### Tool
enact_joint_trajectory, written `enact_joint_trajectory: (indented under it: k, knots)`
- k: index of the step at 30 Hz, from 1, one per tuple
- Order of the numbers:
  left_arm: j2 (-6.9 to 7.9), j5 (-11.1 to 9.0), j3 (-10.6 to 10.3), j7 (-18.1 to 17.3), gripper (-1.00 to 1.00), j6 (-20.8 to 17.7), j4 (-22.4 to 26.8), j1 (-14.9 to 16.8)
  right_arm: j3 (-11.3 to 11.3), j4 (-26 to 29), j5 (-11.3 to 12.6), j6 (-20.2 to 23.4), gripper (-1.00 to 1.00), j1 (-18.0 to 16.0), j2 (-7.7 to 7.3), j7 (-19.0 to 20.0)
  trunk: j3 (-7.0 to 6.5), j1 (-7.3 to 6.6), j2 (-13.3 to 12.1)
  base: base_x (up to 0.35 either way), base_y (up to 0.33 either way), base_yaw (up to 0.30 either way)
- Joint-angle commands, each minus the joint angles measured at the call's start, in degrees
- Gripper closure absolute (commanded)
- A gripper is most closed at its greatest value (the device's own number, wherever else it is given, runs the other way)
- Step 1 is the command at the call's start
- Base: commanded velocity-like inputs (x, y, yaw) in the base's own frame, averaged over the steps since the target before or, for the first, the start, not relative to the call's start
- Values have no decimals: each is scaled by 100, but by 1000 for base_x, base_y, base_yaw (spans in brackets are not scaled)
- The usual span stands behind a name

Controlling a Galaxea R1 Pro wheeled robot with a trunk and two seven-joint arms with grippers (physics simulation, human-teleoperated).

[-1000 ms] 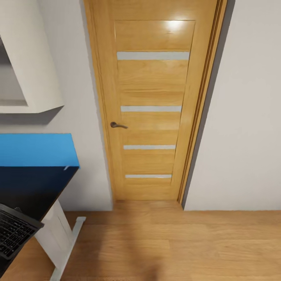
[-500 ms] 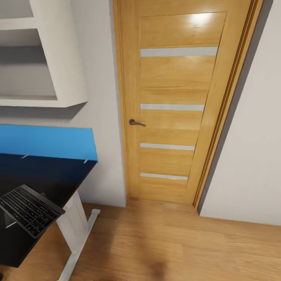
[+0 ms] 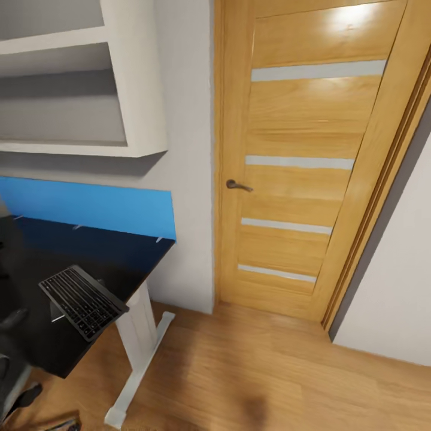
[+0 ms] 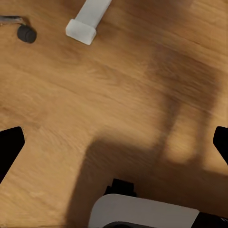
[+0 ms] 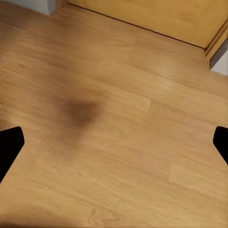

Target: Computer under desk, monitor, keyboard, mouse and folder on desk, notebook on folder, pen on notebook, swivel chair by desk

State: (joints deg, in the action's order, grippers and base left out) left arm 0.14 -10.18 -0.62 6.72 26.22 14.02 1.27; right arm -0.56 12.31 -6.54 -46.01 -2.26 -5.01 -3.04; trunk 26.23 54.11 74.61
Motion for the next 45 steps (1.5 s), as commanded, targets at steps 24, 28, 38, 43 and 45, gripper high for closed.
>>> enact_joint_trajectory:
  k: [24, 28, 38, 43, 45]
  knots:
    - [-17, -73, 29, 5, -100, 1144, -39, 4, -6, 8, -58, -4, -100, -2, -18, -267, 437, 528, 967, 0, 0, 286]
    - [-15, -72, 27, 5, -100, 1141, -39, 4, -6, 8, -58, -4, -100, -2, -17, -280, 509, 615, 1128, 0, 0, 286]
    - [-15, -64, 19, 5, -100, 1140, -40, 4, -6, 8, -58, -4, -100, -2, -17, -284, 689, 835, 1529, 0, 0, 286]
    - [-14, -64, 18, 5, -100, 1140, -40, 4, -6, 8, -58, -4, -100, -2, -17, -284, 778, 945, 1729, 0, 0, 286]
    - [-14, -63, 18, 1, -100, 1140, -40, 4, -6, 8, -58, -6, -100, -2, -17, -286, 814, 989, 1809, 0, 0, 286]
